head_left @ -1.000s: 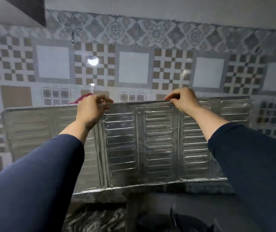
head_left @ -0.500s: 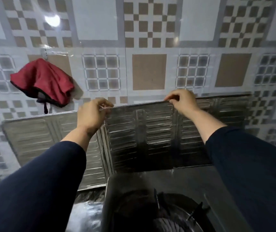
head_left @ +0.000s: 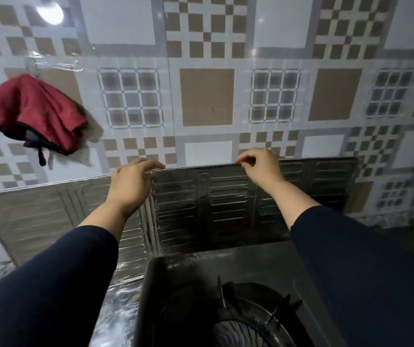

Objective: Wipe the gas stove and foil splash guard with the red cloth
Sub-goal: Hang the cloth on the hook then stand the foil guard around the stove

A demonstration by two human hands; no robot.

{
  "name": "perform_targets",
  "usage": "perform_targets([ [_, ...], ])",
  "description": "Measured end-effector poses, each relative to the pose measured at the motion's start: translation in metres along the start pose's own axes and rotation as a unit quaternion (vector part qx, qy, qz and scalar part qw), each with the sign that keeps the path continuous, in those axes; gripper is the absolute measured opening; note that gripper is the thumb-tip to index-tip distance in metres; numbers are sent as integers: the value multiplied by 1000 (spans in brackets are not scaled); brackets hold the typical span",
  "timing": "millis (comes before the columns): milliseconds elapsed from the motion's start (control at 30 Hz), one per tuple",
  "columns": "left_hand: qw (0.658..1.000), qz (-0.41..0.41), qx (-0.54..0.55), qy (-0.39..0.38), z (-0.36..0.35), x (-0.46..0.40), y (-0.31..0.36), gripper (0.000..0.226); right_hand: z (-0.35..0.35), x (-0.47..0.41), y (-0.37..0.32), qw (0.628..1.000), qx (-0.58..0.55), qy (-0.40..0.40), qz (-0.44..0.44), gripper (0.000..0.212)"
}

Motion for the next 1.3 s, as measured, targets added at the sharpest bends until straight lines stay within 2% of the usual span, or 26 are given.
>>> perform_targets([
  [133,999,-1,-48,26,29,2,-20,20,-19,-5,-29,999,2,-5,54,23],
  [300,995,28,-95,19,64,8,-62,18,-55,-10,-83,988,25,-63,140,27],
  [567,993,21,-120,9,74,12,-82,26,-85,-10,-100,975,120,-99,160,48],
  [767,987,-33,-160,9,70,11,-66,35,-74,-13,-86,984,84,-79,135,54],
  [900,981,-52,-185,-24,70,13,-59,35,-73,-12,-82,990,66,-68,107,54],
  [1167,979,53,-105,-165,98,14,-50,28,-83,-11,-107,992,66,-70,86,52],
  [1300,976,58,-81,-193,109,24,-35,32,-83,-10,-113,993,60,-76,74,54],
])
Point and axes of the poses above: each hand's wrist, its own x-axis away from the middle knuckle, its own z-axis out of the back of the hand, y = z × x, the point moved 1 cm from there along -x, towards the middle knuckle, and after that the axes turned 11 degrees about z, right-handed, at the moved point
